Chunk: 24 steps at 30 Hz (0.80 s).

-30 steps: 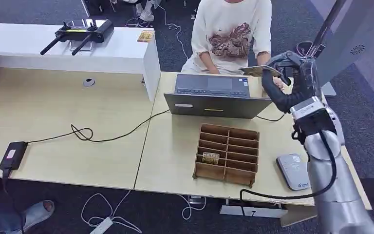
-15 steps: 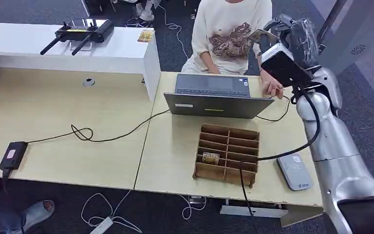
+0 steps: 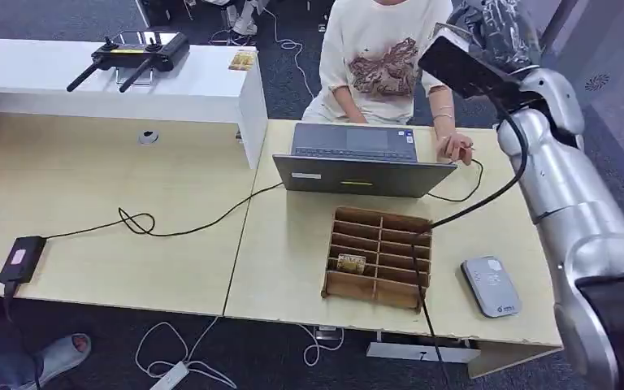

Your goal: Pass the card to the sensor for recognition and then transmit it.

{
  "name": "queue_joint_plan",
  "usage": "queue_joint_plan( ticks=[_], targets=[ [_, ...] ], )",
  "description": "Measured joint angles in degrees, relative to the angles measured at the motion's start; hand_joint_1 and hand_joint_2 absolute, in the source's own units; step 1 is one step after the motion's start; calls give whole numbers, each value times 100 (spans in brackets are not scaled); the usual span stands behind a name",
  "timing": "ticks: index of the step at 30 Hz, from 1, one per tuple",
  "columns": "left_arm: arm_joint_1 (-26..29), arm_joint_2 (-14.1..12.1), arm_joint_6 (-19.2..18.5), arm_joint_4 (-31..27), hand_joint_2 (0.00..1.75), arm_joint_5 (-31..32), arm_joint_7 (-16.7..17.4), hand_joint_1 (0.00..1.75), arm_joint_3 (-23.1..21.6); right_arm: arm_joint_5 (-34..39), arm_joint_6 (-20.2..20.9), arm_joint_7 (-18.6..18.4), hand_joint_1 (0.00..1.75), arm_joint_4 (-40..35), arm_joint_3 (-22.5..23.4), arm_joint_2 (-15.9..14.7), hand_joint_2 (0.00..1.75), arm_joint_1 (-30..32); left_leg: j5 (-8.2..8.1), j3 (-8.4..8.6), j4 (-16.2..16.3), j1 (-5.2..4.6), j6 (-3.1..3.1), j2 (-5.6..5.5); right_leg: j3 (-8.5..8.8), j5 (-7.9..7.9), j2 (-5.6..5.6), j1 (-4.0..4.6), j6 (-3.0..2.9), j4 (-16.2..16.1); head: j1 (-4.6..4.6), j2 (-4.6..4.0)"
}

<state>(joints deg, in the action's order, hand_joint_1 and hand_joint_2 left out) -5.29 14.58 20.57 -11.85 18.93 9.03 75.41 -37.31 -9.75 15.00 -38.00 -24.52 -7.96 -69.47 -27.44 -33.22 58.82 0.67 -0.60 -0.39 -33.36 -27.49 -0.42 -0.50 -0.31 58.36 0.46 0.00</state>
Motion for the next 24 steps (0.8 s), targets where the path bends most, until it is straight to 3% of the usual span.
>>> queue_joint_plan(
  ticks=[11,24],
  targets=[
    [2,2,64,0,0,-111,-53,0,48,-284,-66,-300,175,910,-293,79,175,-490,0,0,1,-2,0,0,0,1,0,-2,1,-2,-2,0],
    [-3,24,221,0,0,-160,-48,0,140,-289,-162,-487,175,1310,-378,133,175,-524,0,1,1,-1,0,2,-1,1,2,-1,1,-1,-2,0]
  ],
)
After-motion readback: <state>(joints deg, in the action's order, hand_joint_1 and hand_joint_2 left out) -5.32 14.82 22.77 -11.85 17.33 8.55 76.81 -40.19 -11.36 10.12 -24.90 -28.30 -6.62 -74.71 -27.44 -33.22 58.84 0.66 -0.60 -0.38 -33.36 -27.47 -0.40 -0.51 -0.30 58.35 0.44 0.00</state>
